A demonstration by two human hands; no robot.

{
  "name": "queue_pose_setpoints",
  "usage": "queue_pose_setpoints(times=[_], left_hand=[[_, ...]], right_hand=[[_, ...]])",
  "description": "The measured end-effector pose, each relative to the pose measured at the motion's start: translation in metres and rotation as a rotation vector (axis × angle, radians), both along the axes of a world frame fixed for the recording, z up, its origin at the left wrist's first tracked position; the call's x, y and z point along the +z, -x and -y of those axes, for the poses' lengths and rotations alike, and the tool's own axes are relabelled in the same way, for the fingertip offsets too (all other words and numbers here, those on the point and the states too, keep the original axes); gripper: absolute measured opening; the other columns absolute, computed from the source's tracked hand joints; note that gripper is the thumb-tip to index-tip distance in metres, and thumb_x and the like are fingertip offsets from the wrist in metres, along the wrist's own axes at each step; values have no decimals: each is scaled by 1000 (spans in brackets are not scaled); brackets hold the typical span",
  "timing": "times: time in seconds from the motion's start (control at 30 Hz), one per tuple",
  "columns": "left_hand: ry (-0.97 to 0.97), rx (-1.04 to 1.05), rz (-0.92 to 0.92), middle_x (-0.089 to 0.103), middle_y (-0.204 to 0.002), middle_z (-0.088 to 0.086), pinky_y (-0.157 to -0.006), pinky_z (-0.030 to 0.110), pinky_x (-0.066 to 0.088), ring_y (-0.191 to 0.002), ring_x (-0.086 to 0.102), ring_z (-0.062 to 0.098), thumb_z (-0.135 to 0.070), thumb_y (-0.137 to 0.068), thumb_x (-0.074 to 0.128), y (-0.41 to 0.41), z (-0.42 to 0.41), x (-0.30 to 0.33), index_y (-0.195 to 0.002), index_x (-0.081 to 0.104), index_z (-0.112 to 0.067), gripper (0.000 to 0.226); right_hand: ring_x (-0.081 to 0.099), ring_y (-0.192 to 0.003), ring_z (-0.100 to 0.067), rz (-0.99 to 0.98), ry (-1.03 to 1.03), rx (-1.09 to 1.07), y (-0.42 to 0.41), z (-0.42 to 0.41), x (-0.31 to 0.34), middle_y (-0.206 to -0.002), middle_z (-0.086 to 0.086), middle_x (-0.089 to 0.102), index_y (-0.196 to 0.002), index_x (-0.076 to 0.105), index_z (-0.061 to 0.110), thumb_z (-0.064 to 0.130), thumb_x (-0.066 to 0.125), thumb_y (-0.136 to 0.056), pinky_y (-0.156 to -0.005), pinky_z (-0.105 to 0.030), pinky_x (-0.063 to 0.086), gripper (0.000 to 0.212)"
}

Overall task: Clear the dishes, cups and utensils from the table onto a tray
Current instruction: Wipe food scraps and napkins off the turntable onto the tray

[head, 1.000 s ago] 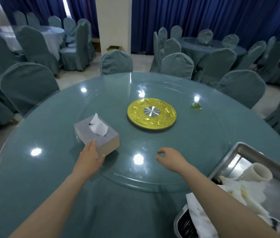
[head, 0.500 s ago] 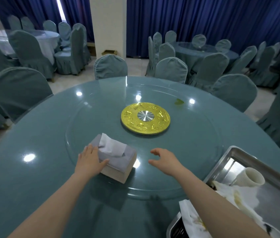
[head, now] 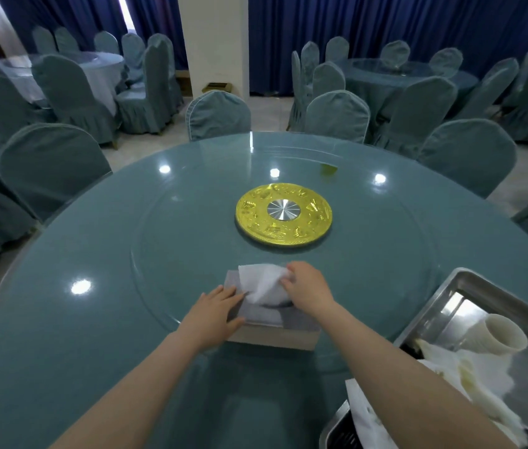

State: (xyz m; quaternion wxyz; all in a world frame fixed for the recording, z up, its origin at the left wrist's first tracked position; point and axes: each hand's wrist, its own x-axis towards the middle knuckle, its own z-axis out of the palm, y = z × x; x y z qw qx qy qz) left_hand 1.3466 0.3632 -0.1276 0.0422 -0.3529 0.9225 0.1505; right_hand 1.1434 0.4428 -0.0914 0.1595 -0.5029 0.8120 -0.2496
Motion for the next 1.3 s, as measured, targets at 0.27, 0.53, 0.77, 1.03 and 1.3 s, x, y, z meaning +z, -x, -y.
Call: queue_pose_setpoints(times=[0.27, 0.53, 0.77, 1.03, 1.3], left_hand=[[-148, 102, -330, 49, -141, 0, -112, 30, 28, -131, 43, 17, -29, -93, 56, 35, -13, 6, -136, 51, -14, 46], [-140, 140, -307, 38, -150, 1, -112, 21, 17, -139, 32, 13, -27, -93, 56, 42, -20, 2, -143, 42, -15, 52], [-173, 199, -283, 41, -148, 1, -111, 22, 21, -137, 35, 14, -24, -93, 57, 31, -21, 5, -142, 42, -15, 52], [-375, 217, -637, 49, -132, -24, -97, 10, 33, -121, 46, -7, -44, -70, 78, 37, -41, 47, -132, 42, -37, 72], [-605, 318, -796, 72, -79, -17, -59, 8, 44, -73, 65, -3, -25, -72, 80, 31, -64, 84, -92, 65, -27, 25]], right_hand=[[54, -70, -10, 632, 400, -117, 46, -52, 60, -78, 5, 60, -87, 61, 19, 6, 49, -93, -66, -27, 44, 19], [9, -146, -23, -274, -337, 227, 97, -76, 2, -158, 3, 17, -122, 63, 20, 30, 48, -95, -117, -37, 17, 33], [58, -100, -26, -167, 47, 51, 90, -62, 19, -106, -8, 62, -111, 68, 15, 14, 51, -94, -79, -29, 39, 24], [51, -90, -9, 140, 289, 57, 38, -63, 75, -96, 3, 60, -127, 53, 24, 15, 65, -85, -81, -26, 40, 45], [53, -62, -5, 466, 236, 174, 14, -77, 90, -73, 2, 63, -86, 69, 13, 11, 60, -89, -59, -19, 43, 10]])
